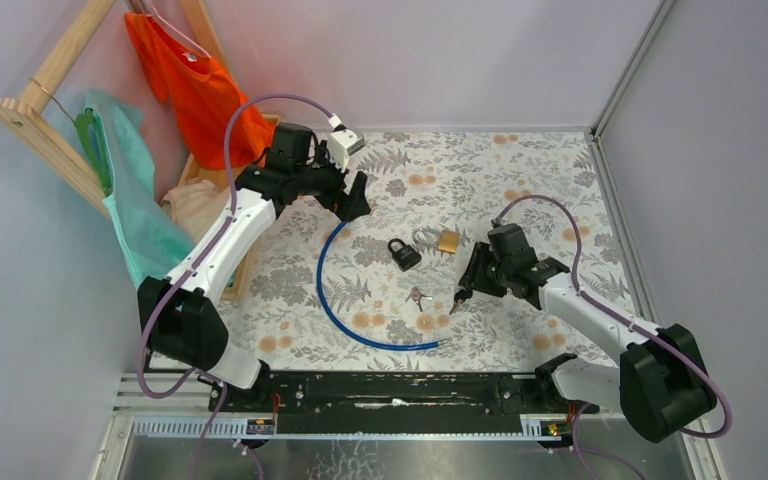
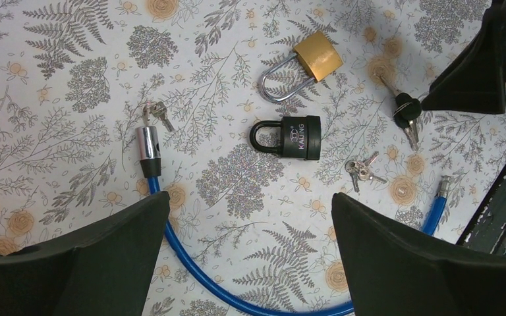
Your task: Unlock with the key
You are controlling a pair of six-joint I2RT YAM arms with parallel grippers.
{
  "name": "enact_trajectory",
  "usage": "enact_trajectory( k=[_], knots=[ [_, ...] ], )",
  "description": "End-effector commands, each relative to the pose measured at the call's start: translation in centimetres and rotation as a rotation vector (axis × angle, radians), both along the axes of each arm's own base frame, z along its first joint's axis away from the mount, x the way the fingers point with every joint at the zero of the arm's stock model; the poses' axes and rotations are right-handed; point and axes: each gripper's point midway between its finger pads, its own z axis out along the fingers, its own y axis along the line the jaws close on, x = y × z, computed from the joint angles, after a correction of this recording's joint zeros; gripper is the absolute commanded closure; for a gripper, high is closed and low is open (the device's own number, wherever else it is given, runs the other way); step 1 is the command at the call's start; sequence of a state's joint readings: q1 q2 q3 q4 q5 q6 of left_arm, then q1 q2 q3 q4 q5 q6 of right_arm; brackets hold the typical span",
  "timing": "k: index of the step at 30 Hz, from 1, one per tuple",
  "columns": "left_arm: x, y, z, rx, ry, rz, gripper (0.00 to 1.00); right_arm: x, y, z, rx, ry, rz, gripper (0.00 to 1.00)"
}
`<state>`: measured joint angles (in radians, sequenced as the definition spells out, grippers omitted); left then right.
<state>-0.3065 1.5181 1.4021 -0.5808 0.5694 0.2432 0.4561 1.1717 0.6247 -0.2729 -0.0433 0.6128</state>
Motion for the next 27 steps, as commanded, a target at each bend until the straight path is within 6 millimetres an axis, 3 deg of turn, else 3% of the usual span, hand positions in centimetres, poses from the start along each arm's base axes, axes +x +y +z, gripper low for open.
enact_trajectory(
  k=[1,6,16,27],
  knots=[
    [-0.1,0.3,1.3,0.000,-0.045,-0.012,0.01,-1.9,1.1,-1.7,0.067,0.081,0.033,0.49],
    [0.2,0.4,1.5,0.002,-0.051,-0.003,0.01,-2.3,1.1,-2.9,0.067,0.102,0.031,0.52],
    [0.3,0.3,1.5,-0.001,-0.046,0.000,0.01,-0.5,1.1,-3.7,0.037,0.090,-0.005,0.59],
    [-0.3,0.2,0.5,-0.007,-0.014,-0.016,0.02,0.6,1.6,-3.3,0.048,0.069,-0.007,0.86]
  ],
)
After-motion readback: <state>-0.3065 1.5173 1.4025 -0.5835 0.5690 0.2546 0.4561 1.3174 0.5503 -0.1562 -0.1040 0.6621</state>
